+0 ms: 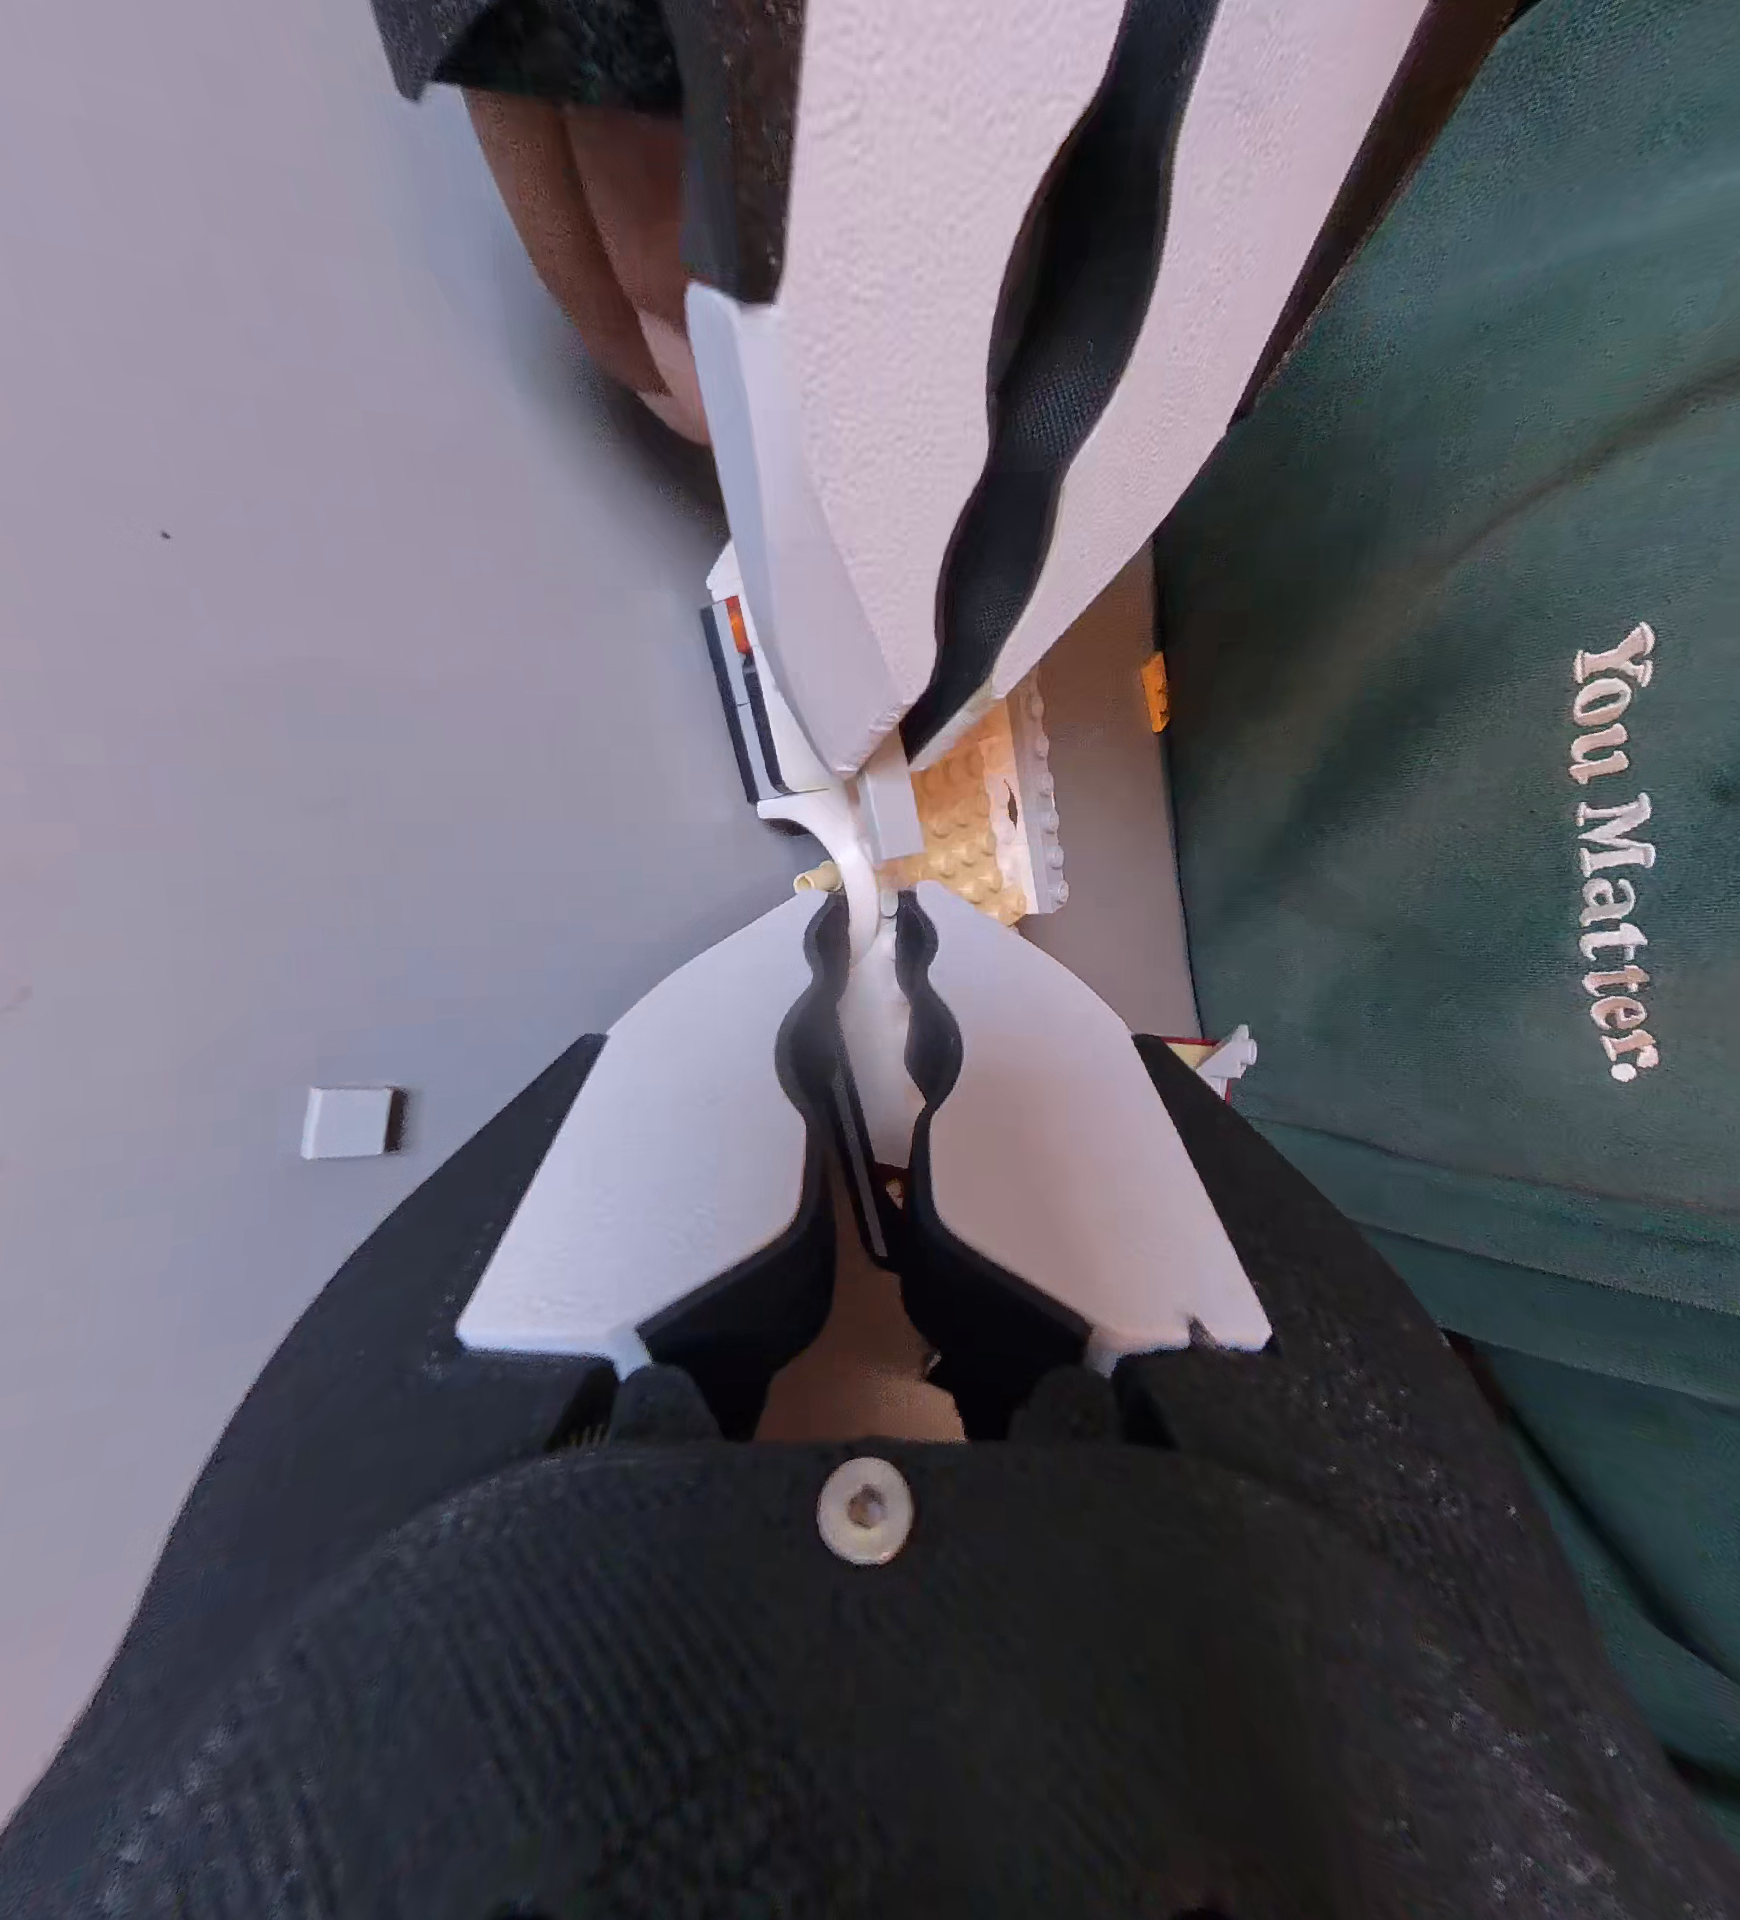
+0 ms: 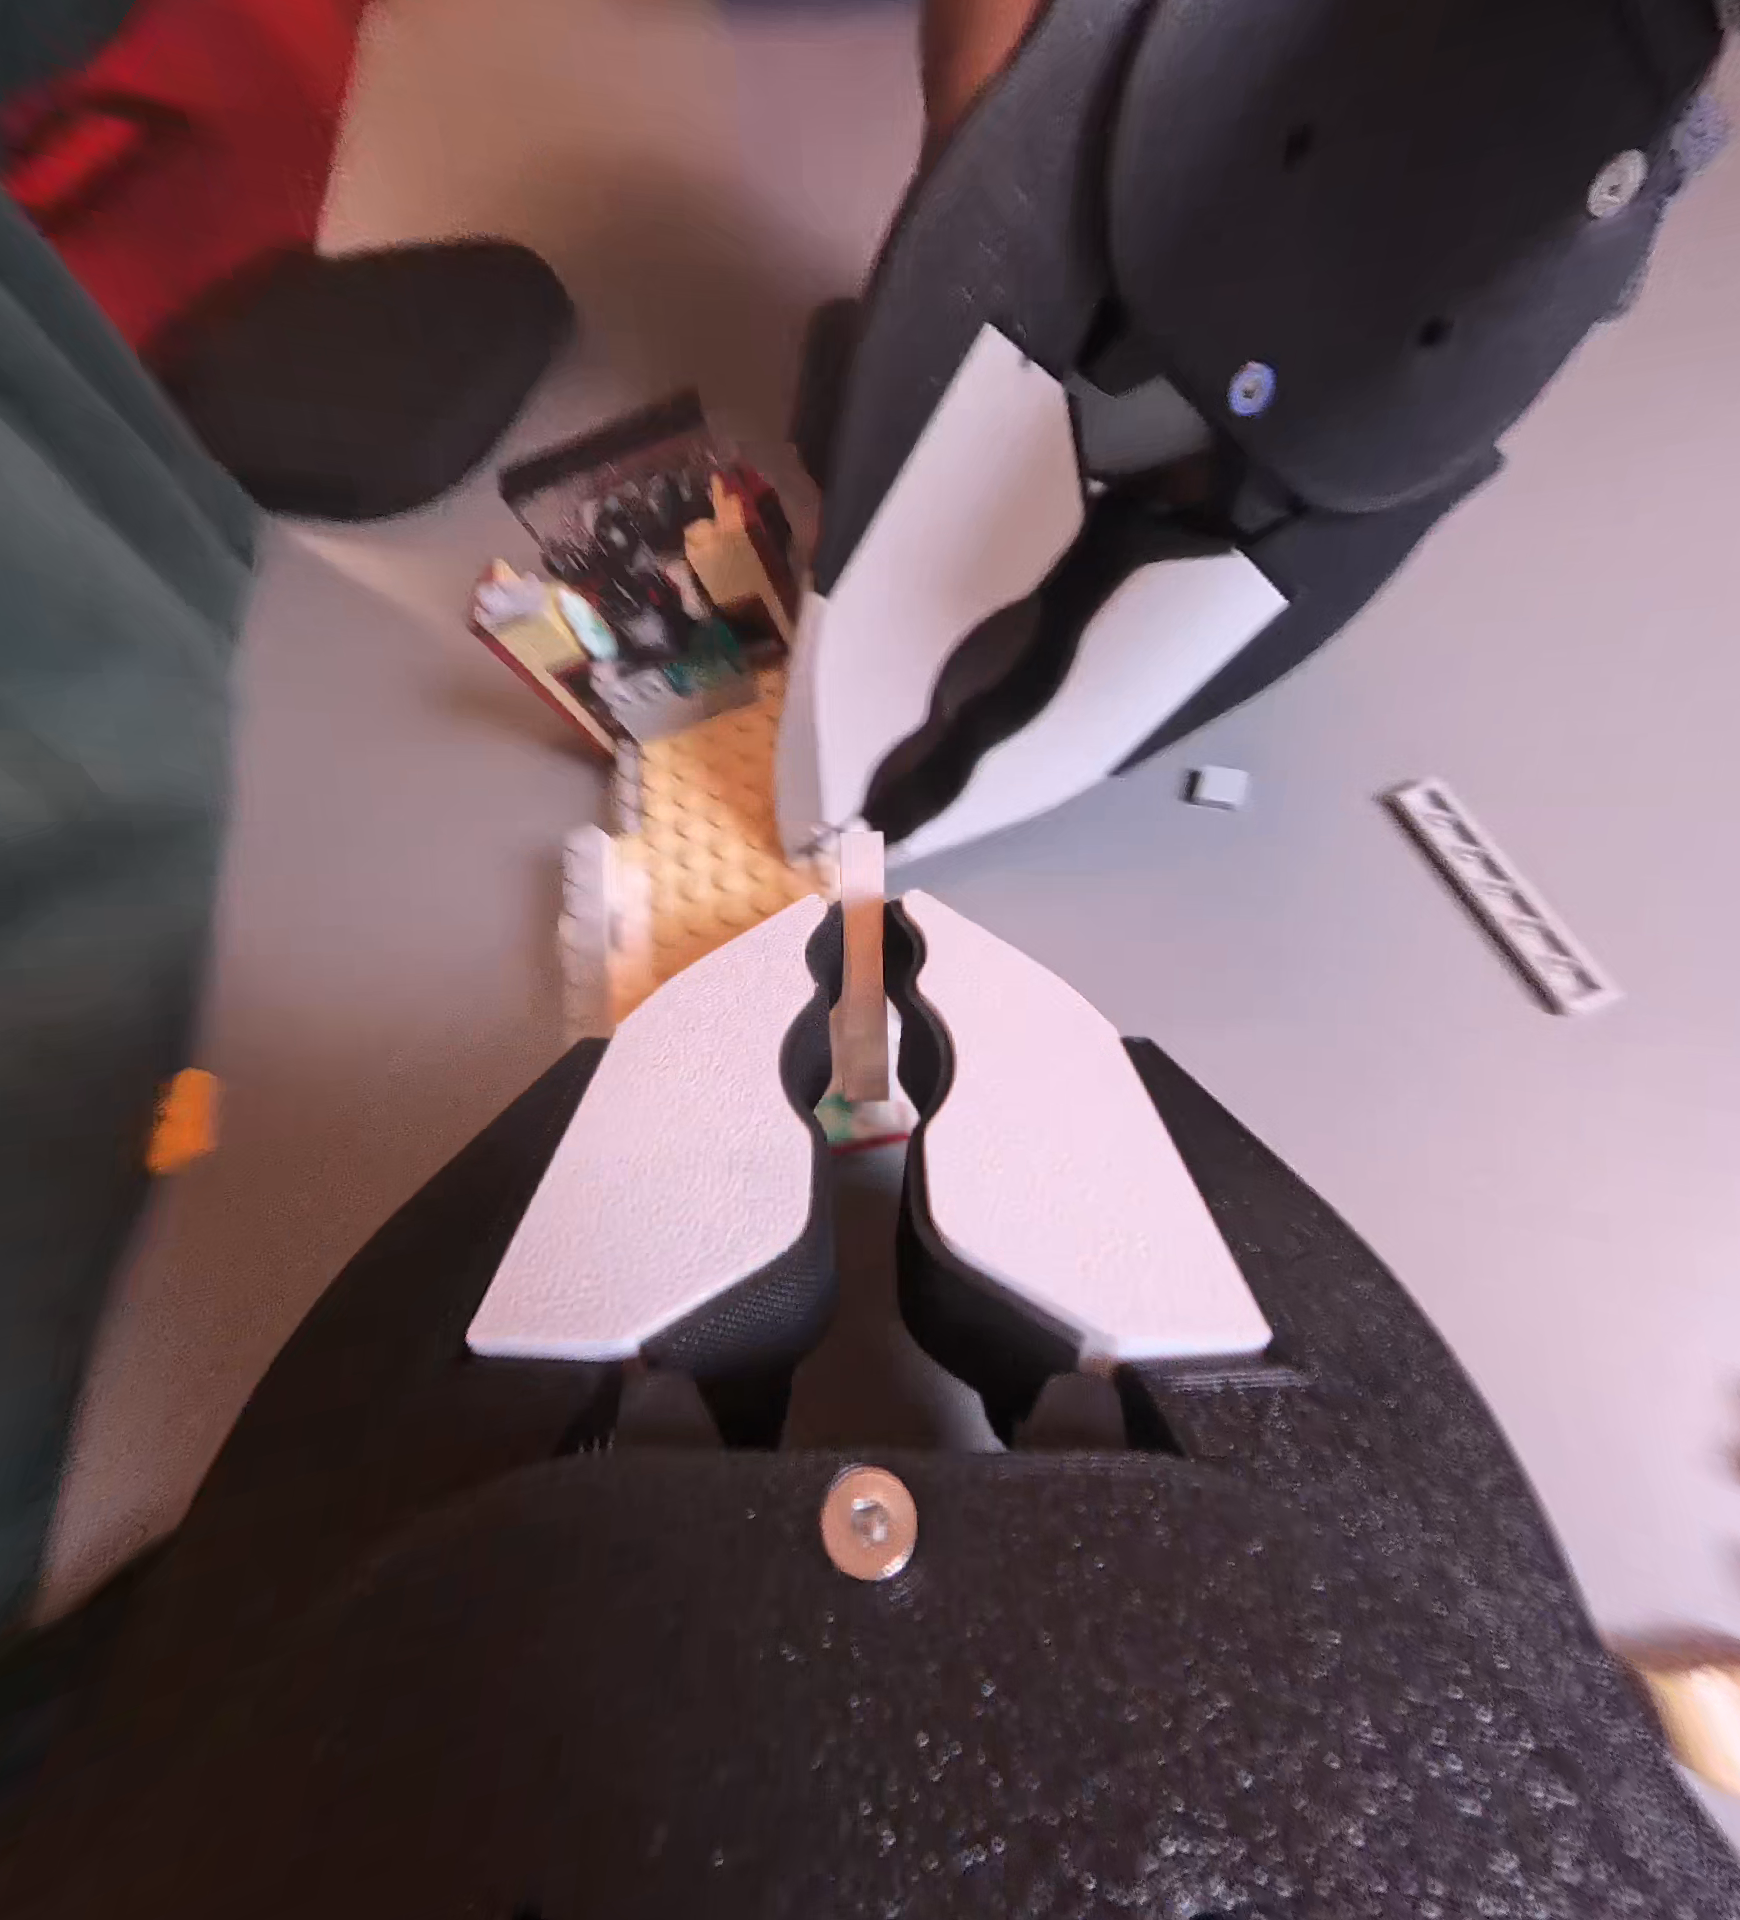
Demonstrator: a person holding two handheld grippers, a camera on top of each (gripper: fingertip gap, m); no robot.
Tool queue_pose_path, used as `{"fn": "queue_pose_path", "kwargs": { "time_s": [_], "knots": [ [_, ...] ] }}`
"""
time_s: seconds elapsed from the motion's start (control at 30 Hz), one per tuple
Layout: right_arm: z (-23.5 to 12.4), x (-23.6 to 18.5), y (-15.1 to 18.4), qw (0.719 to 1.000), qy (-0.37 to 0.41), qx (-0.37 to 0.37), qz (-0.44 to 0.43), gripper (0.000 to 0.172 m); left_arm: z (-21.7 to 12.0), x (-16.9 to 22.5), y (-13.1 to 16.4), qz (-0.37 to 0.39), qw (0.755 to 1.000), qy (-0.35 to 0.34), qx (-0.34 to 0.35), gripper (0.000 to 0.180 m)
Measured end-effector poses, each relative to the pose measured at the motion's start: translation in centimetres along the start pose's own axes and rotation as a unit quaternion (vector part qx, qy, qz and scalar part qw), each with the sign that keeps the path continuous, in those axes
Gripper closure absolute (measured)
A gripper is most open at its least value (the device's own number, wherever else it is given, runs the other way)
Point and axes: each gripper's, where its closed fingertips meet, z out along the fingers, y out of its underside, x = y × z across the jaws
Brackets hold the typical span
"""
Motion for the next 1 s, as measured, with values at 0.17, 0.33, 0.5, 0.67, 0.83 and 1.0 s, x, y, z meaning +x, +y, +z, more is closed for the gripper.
{"fn": "queue_pose_path", "kwargs": {
  "time_s": [0.17, 0.33, 0.5, 0.67, 0.83, 1.0],
  "knots": [
    [-1.6, 0.0, -2.1, 0.997, -0.007, 0.067, 0.028, 0.164, 0.0, 0.1, 0.0, 0.014, 1.000, -0.009, 0.001, 0.171],
    [-3.0, 3.4, -0.5, 0.996, 0.084, -0.011, -0.001, 0.164, -1.0, 0.0, -0.4, 0.057, 0.997, -0.053, 0.023, 0.151],
    [-2.4, 5.3, 0.1, 0.992, 0.123, -0.037, -0.014, 0.164, -5.4, 1.0, -2.2, 0.103, 0.974, -0.136, 0.147, 0.151],
    [-1.0, 6.9, -1.6, 0.987, 0.144, -0.047, -0.051, 0.164, -9.5, -3.3, -1.0, 0.108, 0.911, -0.336, 0.214, 0.156],
    [0.7, 9.6, -1.3, 0.971, 0.176, -0.127, -0.095, 0.145, -9.5, -6.0, 0.5, 0.103, 0.887, -0.406, 0.194, 0.152],
    [-1.5, 9.3, -2.6, 0.968, 0.200, -0.100, -0.111, 0.140, -9.5, -7.3, 0.4, 0.119, 0.864, -0.450, 0.191, 0.153]
  ]
}}
